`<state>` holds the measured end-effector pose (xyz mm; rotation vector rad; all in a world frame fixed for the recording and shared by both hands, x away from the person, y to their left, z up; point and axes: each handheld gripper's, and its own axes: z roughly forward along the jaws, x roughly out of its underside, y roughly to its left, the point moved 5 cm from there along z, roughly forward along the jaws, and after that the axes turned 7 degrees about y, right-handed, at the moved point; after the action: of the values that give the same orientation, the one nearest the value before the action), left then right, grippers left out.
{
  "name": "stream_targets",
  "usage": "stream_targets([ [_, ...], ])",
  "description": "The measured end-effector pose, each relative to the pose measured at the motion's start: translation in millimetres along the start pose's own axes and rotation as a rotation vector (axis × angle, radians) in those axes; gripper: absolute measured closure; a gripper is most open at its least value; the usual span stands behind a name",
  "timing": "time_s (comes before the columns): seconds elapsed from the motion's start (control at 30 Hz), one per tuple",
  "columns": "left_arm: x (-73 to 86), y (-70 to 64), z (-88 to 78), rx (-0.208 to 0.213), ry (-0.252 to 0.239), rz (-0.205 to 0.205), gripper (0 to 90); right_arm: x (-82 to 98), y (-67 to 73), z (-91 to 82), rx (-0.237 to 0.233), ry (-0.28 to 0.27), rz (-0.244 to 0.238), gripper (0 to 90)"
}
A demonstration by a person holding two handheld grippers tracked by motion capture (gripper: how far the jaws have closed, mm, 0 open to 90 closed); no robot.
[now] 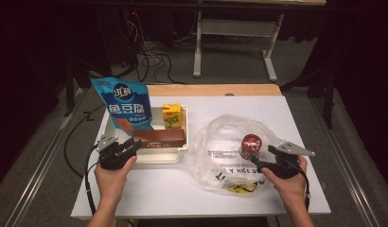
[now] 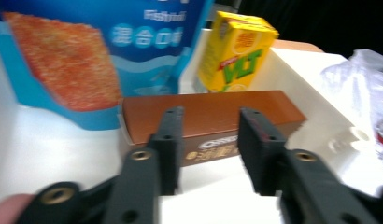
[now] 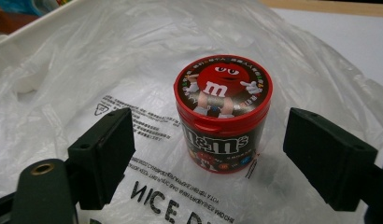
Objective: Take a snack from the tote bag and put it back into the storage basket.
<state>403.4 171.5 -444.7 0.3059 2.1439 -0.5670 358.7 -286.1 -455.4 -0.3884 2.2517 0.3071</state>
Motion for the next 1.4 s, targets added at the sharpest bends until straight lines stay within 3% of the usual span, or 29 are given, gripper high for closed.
stream_targets([
  [0.03, 0.0, 0.0, 0.0, 0.000, 0.000, 0.000, 52.0, 0.0, 0.0, 0.0, 0.000, 0.000, 0.000, 16.4],
  [0.13, -0.7, -8.3, 0.1, 0.057, 0.007, 0.025, 46.4, -1.7, 0.1, 7.5, 0.020, 0.028, -0.005, 15.2],
  [0.17, -1.5, -14.9, -0.4, 0.081, 0.001, 0.056, 40.3, -3.1, -0.9, 11.2, 0.029, 0.034, 0.002, 15.1],
  [0.27, -2.3, -21.6, -1.1, 0.110, -0.007, 0.074, 33.6, -5.0, -3.4, 15.5, 0.045, 0.037, 0.002, 14.8],
  [0.3, -2.3, -23.6, -1.0, 0.114, -0.007, 0.082, 30.2, -6.1, -4.7, 18.2, 0.052, 0.040, 0.004, 14.8],
  [0.33, -2.2, -28.6, 0.3, 0.111, 0.007, 0.111, 21.2, -6.7, -5.8, 22.0, 0.065, 0.055, 0.004, 14.8],
  [0.37, -2.2, -28.6, 0.3, 0.111, 0.007, 0.111, 16.0, -6.9, -5.7, 24.2, 0.068, 0.061, 0.001, 14.8],
  [0.43, -1.3, -33.1, 2.2, 0.114, 0.020, 0.132, 11.8, -7.0, -5.6, 26.6, 0.070, 0.067, 0.000, 14.8],
  [0.53, 1.3, -42.1, 5.5, 0.139, 0.047, 0.173, 10.5, -6.1, -3.5, 36.6, 0.084, 0.086, 0.004, 14.8],
  [0.67, 3.4, -48.0, 9.4, 0.122, 0.061, 0.196, 6.5, -6.6, -0.2, 45.7, 0.087, 0.091, -0.003, 15.0],
  [0.93, 6.2, -49.2, 12.3, 0.126, 0.081, 0.195, 7.8, -8.0, -0.5, 56.4, 0.115, 0.096, 0.010, 16.8],
  [1.0, 7.5, -51.7, 13.6, 0.125, 0.083, 0.205, 8.4, -7.4, -1.5, 60.8, 0.130, 0.094, 0.026, 21.0],
  [1.1, 8.6, -56.2, 14.0, 0.113, 0.083, 0.238, 8.5, -6.9, -2.6, 61.1, 0.151, 0.093, 0.026, 24.8],
  [1.2, 9.5, -67.9, 13.7, 0.132, 0.072, 0.274, 9.2, -6.7, -0.7, 60.0, 0.168, 0.090, 0.002, 25.8],
  [1.33, 11.9, -75.5, 15.1, 0.154, 0.080, 0.287, 9.7, -6.9, 3.2, 55.5, 0.173, 0.081, -0.010, 25.9],
  [1.4, 13.9, -81.7, 16.8, 0.165, 0.082, 0.291, 10.1, -10.4, 9.6, 47.8, 0.154, 0.062, -0.014, 25.9],
])
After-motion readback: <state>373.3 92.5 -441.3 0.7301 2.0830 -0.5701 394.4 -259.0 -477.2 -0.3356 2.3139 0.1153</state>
